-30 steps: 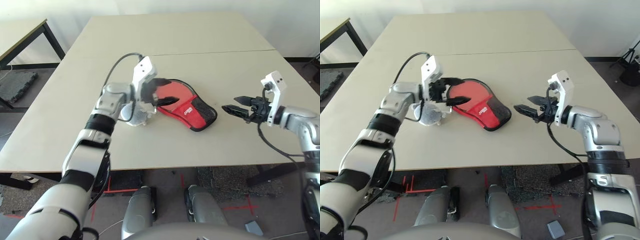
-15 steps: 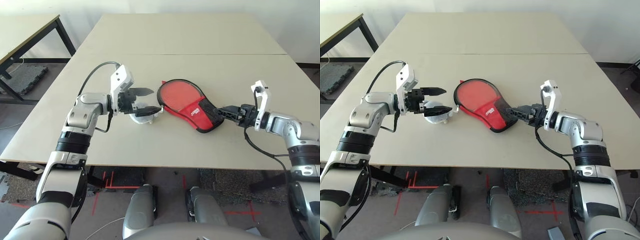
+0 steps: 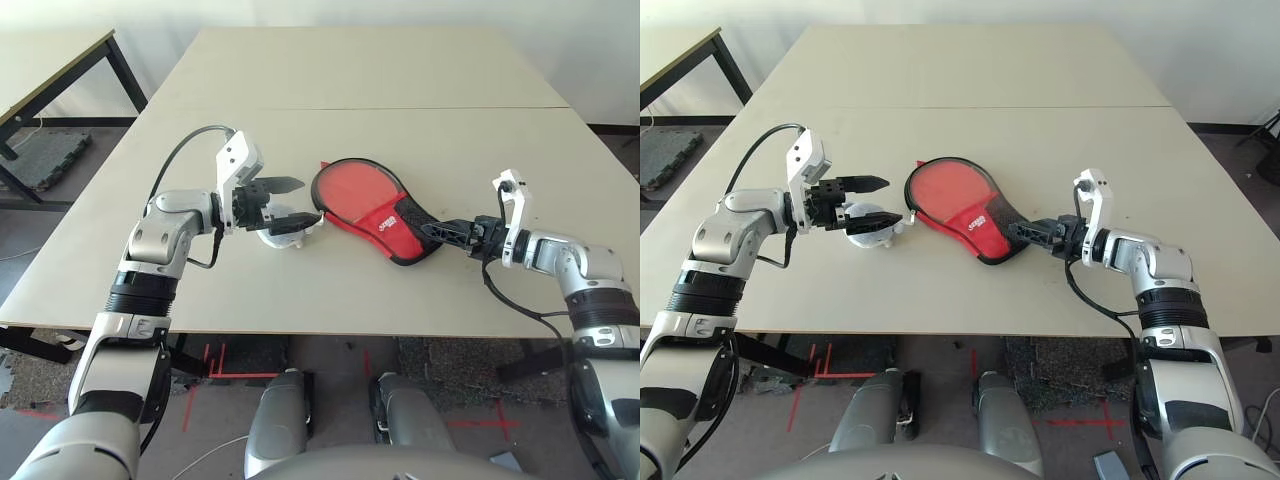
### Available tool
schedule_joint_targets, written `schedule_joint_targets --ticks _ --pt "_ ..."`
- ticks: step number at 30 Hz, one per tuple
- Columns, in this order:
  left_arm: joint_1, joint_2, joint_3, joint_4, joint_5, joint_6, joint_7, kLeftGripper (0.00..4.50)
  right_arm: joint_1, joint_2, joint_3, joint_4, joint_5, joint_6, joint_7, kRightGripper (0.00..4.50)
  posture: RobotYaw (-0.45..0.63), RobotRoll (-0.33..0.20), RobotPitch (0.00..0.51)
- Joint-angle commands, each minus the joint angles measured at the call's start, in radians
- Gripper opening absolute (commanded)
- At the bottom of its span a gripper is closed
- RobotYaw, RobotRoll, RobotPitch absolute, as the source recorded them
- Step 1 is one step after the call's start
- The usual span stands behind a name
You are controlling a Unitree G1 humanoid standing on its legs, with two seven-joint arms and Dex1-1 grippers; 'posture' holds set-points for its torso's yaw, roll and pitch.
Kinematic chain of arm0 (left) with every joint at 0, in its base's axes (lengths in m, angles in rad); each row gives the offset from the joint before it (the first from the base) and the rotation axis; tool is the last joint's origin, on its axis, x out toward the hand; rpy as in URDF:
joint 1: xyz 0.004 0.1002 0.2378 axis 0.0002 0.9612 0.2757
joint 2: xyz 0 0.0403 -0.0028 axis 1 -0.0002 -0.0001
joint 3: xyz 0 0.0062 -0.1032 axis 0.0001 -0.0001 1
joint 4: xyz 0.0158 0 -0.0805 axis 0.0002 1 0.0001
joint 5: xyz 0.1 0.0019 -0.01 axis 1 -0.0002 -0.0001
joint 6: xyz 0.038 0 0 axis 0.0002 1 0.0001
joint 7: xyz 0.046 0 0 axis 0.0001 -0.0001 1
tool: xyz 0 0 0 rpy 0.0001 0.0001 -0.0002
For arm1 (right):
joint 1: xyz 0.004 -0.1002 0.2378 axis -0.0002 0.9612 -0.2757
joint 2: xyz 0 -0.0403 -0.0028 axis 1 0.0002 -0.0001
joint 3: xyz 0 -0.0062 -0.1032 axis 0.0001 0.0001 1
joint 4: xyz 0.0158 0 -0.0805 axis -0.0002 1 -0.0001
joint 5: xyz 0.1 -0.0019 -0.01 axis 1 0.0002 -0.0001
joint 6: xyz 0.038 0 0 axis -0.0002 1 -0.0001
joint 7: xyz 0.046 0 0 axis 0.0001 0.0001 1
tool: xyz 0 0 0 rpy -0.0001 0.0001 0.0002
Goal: Store the ping-pong paddle in its case and zip it.
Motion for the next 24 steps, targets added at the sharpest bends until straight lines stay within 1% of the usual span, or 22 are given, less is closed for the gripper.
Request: schedule_joint_targets --ticks 1,10,11,12,13,17,18,19,20,22,23,24 --pt "0.008 0.005 -0.002 -0.015 -0.007 0.004 0.006 4.5 0.036 0.015 0.032 -0.035 0.003 0.04 0.008 4.47 0.1 0.0 0.096" --pt "0.006 -0.002 -0.006 -0.012 -0.002 -0.006 0.014 4.5 0.049 0.027 0.02 -0.064 0.009 0.093 -0.01 4.47 0.1 0.0 0.096" --pt "0.007 -0.002 -0.005 -0.012 -0.002 -0.006 0.015 4.5 0.048 0.029 0.018 -0.06 0.008 0.095 -0.014 4.09 0.1 0.0 0.096" --pt "0.007 -0.002 -0.005 -0.012 -0.003 -0.006 0.016 4.5 0.048 0.03 0.018 -0.057 0.006 0.095 -0.016 3.9 0.1 0.0 0.096" --pt "0.008 -0.002 -0.005 -0.013 -0.003 -0.005 0.017 4.5 0.048 0.03 0.019 -0.056 0.004 0.093 -0.017 3.54 0.1 0.0 0.096" --pt "0.008 -0.002 -0.006 -0.012 -0.003 -0.006 0.017 4.5 0.049 0.031 0.021 -0.057 0.002 0.096 -0.016 2.08 0.1 0.0 0.094" --pt "0.008 -0.002 -0.007 -0.012 -0.003 -0.006 0.017 4.5 0.048 0.032 0.02 -0.056 0.003 0.099 -0.016 1.64 0.1 0.0 0.094" --pt "0.008 -0.002 -0.007 -0.011 -0.003 -0.006 0.017 4.5 0.048 0.033 0.019 -0.055 0.004 0.099 -0.016 1.31 0.1 0.0 0.094" --pt "0.008 -0.002 -0.007 -0.01 -0.002 -0.007 0.018 4.5 0.047 0.035 0.018 -0.051 0.002 0.1 -0.02 0.86 0.1 0.0 0.093" --pt "0.006 -0.003 -0.009 -0.009 -0.001 -0.008 0.018 4.5 0.048 0.036 0.023 -0.044 -0.004 0.104 -0.023 0.12 0.1 0.0 0.09" --pt "0.006 -0.003 -0.009 -0.008 0.0 -0.008 0.018 4.5 0.05 0.037 0.025 -0.042 -0.008 0.104 -0.026 0.02 0.1 0.0 0.091" --pt "0.005 -0.003 -0.01 -0.007 0.0 -0.01 0.018 4.5 0.054 0.038 0.027 -0.043 -0.007 0.108 -0.025 0.02 0.1 0.0 0.091"
